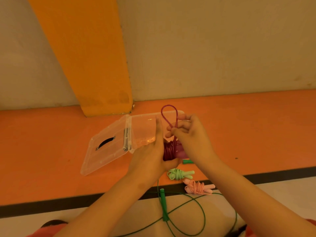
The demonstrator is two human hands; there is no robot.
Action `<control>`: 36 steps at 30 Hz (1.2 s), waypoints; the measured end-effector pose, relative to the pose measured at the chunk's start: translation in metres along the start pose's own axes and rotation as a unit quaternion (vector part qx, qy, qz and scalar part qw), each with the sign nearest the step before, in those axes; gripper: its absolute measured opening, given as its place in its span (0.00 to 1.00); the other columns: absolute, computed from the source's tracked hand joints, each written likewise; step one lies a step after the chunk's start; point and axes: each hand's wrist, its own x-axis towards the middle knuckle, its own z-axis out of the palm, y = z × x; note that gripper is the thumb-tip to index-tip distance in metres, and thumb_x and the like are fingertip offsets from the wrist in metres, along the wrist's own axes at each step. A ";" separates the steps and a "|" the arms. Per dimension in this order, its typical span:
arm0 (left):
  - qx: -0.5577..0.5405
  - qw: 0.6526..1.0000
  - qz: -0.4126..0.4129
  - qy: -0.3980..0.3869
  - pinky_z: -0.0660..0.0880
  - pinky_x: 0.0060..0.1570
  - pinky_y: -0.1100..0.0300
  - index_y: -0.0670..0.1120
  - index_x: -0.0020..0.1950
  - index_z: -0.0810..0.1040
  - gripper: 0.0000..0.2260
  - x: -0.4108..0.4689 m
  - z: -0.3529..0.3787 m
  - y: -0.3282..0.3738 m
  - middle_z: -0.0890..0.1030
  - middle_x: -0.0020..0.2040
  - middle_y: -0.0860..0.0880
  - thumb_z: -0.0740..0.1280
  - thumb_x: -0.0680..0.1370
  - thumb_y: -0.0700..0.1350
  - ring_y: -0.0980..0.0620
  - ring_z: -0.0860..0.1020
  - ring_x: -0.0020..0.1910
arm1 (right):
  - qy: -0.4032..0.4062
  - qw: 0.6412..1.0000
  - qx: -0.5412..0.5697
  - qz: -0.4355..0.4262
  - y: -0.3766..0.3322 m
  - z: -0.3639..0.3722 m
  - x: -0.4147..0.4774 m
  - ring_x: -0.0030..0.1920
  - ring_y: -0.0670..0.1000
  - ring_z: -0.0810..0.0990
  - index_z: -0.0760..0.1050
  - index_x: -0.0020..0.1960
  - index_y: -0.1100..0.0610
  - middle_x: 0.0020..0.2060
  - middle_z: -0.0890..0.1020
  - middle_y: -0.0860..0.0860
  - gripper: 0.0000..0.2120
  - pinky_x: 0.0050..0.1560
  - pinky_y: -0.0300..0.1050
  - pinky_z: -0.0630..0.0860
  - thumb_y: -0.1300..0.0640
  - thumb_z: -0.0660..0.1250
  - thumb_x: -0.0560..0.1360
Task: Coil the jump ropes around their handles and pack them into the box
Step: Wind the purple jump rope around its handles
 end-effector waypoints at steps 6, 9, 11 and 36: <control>-0.057 0.998 -0.034 0.002 0.75 0.41 0.55 0.52 0.74 0.26 0.53 0.007 0.004 -0.008 0.79 0.50 0.56 0.68 0.72 0.63 0.53 0.79 0.44 | 0.033 0.996 0.086 0.009 -0.002 0.002 0.007 0.39 0.45 0.78 0.67 0.61 0.58 0.39 0.79 0.51 0.17 0.47 0.44 0.75 0.73 0.58 0.76; -0.173 0.980 -0.100 -0.018 0.76 0.47 0.54 0.53 0.79 0.44 0.46 0.012 0.006 -0.013 0.79 0.48 0.56 0.70 0.72 0.61 0.52 0.79 0.46 | 0.044 0.995 0.092 -0.010 -0.005 -0.001 0.011 0.34 0.44 0.74 0.66 0.61 0.55 0.35 0.77 0.50 0.14 0.41 0.40 0.73 0.69 0.56 0.79; -0.174 0.981 -0.079 -0.008 0.77 0.49 0.53 0.57 0.72 0.63 0.32 0.014 0.007 -0.016 0.80 0.49 0.57 0.71 0.71 0.60 0.53 0.79 0.47 | 0.036 0.997 0.055 -0.047 -0.003 -0.002 0.013 0.32 0.45 0.72 0.68 0.58 0.51 0.33 0.74 0.49 0.12 0.38 0.40 0.71 0.65 0.55 0.81; -0.432 0.879 -0.190 0.072 0.75 0.27 0.59 0.41 0.52 0.77 0.15 0.014 -0.010 -0.012 0.83 0.38 0.43 0.73 0.73 0.49 0.51 0.80 0.29 | 0.007 0.904 -0.361 -0.227 0.011 -0.012 -0.006 0.29 0.39 0.69 0.78 0.47 0.57 0.30 0.72 0.42 0.13 0.31 0.32 0.61 0.52 0.57 0.80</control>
